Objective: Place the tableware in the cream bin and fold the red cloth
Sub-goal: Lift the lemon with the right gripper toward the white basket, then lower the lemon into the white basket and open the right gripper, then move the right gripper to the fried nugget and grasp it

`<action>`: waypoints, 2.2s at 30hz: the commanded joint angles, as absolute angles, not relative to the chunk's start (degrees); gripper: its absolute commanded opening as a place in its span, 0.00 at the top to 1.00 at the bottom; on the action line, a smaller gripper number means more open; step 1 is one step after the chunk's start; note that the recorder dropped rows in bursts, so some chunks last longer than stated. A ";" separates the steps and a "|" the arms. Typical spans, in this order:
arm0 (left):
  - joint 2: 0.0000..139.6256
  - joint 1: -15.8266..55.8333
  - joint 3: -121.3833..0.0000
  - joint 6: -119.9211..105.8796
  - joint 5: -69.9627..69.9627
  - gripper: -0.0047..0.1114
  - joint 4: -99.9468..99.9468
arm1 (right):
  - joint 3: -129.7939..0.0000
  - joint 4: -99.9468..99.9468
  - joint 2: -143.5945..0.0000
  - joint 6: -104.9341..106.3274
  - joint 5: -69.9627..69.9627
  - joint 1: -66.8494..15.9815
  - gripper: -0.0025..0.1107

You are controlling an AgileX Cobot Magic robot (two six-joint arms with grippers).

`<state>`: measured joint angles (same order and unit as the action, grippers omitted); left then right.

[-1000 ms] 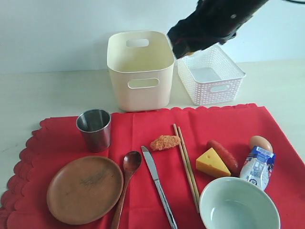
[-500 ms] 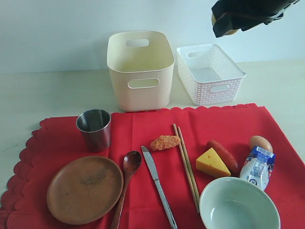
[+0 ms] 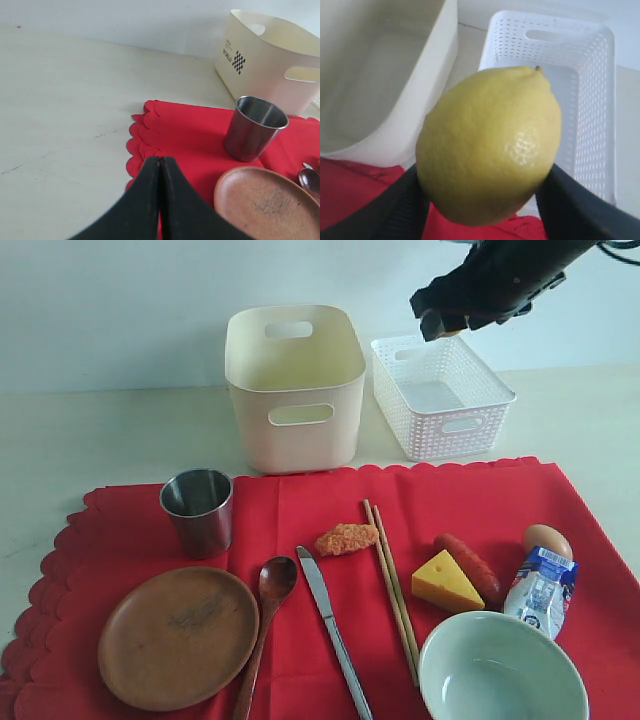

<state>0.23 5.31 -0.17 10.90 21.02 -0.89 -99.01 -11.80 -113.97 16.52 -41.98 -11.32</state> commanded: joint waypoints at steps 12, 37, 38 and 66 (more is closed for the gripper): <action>0.00 5.25 0.00 10.93 20.54 0.96 -0.97 | -116.96 -9.88 -136.71 16.87 -42.69 -9.23 0.98; 0.00 5.25 0.00 10.93 20.54 0.96 -0.97 | -116.96 -12.14 -137.36 16.30 -49.46 -9.36 0.36; 0.00 5.25 0.00 10.93 20.54 0.96 -0.97 | -116.96 -13.43 -137.36 16.30 -49.62 -9.36 0.34; 0.00 5.25 0.00 10.93 20.54 0.96 -0.97 | -90.71 -17.16 -106.81 18.66 -47.49 -9.36 0.40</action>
<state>0.23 5.31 -0.17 10.90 21.02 -0.89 -97.63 -15.44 -111.27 15.58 -52.14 -9.49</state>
